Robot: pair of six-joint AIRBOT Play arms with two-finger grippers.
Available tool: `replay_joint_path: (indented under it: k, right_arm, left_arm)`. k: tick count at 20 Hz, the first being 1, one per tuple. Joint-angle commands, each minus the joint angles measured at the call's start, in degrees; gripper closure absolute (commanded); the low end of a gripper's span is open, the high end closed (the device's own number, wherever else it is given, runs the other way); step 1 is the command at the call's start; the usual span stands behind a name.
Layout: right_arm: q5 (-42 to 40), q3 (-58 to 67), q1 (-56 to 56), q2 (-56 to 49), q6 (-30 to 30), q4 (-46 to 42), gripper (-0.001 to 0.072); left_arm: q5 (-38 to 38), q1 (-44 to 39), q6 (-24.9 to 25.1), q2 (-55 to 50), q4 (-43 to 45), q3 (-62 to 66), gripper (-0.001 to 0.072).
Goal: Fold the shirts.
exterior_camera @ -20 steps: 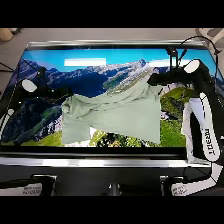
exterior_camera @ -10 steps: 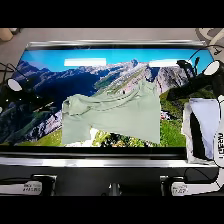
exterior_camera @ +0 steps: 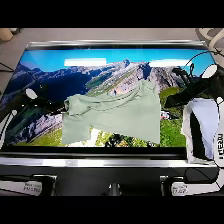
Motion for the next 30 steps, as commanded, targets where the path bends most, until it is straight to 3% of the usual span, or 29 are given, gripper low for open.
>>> replay_joint_path:
  k: [1, 4, 5, 8, 12, 13, 14, 15, 17, 23, 28, 30]
  right_arm:
    - [1.2, -0.07, 0.07, 0.04, -0.13, 0.33, 0.0322]
    - [1.9, -0.09, 0.07, 0.04, -0.11, 0.07, 0.0323]
    - [2.16, -0.24, 0.07, 0.07, -0.09, -0.37, 0.0323]
    - [4.63, -5.68, 0.07, 1.07, -0.09, -0.74, 0.0285]
    - [-1.01, -25.14, 0.07, 9.05, -0.07, -0.66, 0.0274]
    - [-2.8, -29.57, 0.07, 11.23, -0.07, -0.13, 0.0274]
    - [-4.5, -33.79, 0.07, 13.09, -0.13, 0.74, 0.0216]
    - [-6.08, -37.03, 0.07, 14.16, -0.26, 1.4, 0.0202]
    - [-9.49, -41.57, 0.07, 14.47, -0.61, 4.57, 0.0205]
    - [-16.72, -46.21, 0.07, 14.45, -0.68, 8.2, 0.021]
    - [-16.5, -45.59, 0.0, 14.51, -0.87, 8.26, 0.0223]
    - [-12.66, -42.66, 0.0, 14.62, -1.99, 6.88, 0.022]
  left_arm:
    - [4.26, -0.5, 1.01, -1.4, -0.79, -0.24, 0.0313]
    - [4.55, -0.52, 1.03, -2.38, -0.79, -0.24, 0.0324]
    - [4.55, -0.52, 1.01, -2.71, -0.79, -0.24, 0.0364]
    - [3.43, -0.52, 1.2, -2.69, -0.79, 0.02, 0.0668]
    - [-0.13, -0.52, 6.6, -0.9, -0.79, 1.42, 0.0674]
    - [-0.33, -0.55, 7.06, 0.02, -0.79, 1.42, 0.0674]
    - [-0.42, -0.52, 7.04, 0.96, -0.79, 1.42, 0.0674]
    - [-0.42, -0.52, 7.02, 1.84, -0.81, 1.42, 0.0674]
    - [-0.87, -0.55, 6.99, 3.34, -0.81, 1.42, 0.0674]
    - [-3.67, -0.76, 6.99, 6.03, -0.81, 1.42, 0.0674]
    - [-4.02, -1.92, 7.02, 6.99, -0.81, 1.42, 0.0674]
    - [-4.02, -2.27, 7.04, 6.99, -0.79, 1.42, 0.0674]
